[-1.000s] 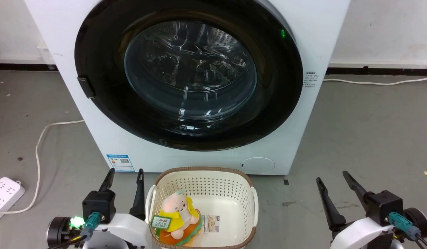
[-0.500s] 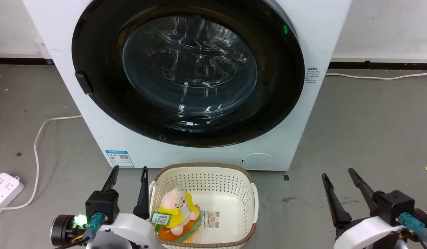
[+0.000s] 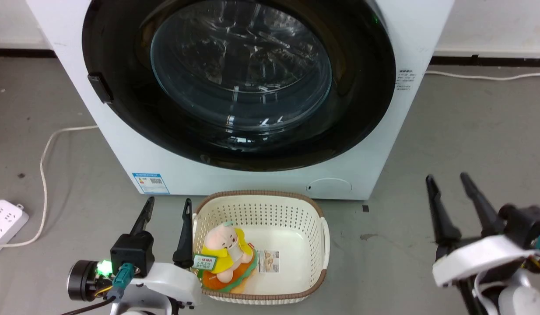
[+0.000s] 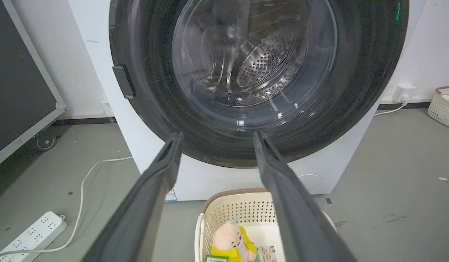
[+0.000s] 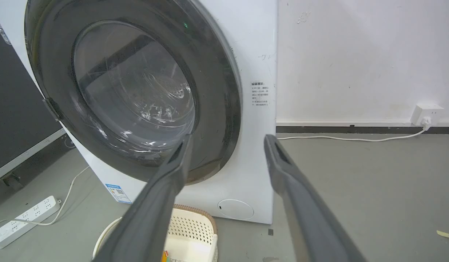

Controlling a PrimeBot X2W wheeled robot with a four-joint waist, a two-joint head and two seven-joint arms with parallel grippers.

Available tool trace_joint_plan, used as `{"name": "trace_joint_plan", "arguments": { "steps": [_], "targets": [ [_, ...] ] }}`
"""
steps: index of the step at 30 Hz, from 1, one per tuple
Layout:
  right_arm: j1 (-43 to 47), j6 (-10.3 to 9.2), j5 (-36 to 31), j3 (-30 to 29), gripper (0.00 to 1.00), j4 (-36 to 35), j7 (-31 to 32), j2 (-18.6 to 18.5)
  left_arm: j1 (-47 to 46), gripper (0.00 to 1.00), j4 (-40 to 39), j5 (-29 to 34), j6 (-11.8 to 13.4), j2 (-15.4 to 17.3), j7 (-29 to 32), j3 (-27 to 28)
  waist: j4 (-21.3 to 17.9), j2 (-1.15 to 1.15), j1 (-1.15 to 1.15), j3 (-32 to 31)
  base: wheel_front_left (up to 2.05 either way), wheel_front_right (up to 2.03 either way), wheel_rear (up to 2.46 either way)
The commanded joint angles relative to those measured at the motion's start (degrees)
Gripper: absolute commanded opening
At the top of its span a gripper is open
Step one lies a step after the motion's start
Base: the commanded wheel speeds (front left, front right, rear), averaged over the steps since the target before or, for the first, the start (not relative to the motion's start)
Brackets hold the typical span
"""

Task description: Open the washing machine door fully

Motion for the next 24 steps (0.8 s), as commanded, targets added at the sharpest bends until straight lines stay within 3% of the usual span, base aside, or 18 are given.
{"name": "trace_joint_plan", "arguments": {
  "steps": [1, 20, 21, 22, 24],
  "targets": [
    [-1.62, -0.01, 1.03, -0.35, 1.0, -0.03, 0.29, -0.42, -1.12, 1.0, -0.38, -0.54, 0.27, 0.02, -0.66, -0.18, 0.07, 0.0, 0.0, 0.5, 0.0, 0.0, 0.0],
    [-17.81, -0.02, 11.15, -7.39, 0.98, 5.78, 6.61, 0.2, -4.23, 1.0, -1.2, -1.5, 0.86, 0.03, -2.93, -1.81, 2.43, 0.0, 0.0, 5.76, 0.0, 0.0, 0.0],
    [-18.74, -0.02, 11.65, -7.78, 0.41, 6.3, 7.1, 0.26, -4.37, 1.0, -1.22, -1.55, 0.89, 0.03, -3.05, -1.9, 2.59, 0.0, 0.0, 6.02, 0.0, 0.0, 0.0],
    [-19.66, -0.02, 12.15, -8.11, 0.0, 6.8, 7.64, 0.3, -4.5, 1.0, -1.25, -1.61, 0.92, 0.03, -3.17, -2.0, 2.75, 0.0, 0.0, 6.29, 0.0, 0.0, 0.0],
    [-21.57, -0.02, 13.36, -9.05, 0.0, 8.05, 8.84, 0.39, -4.8, 1.0, -1.32, -1.73, 1.0, 0.03, -3.41, -2.19, 3.05, 0.0, 0.0, 6.79, 0.0, 0.0, 0.0]
  ]
}}
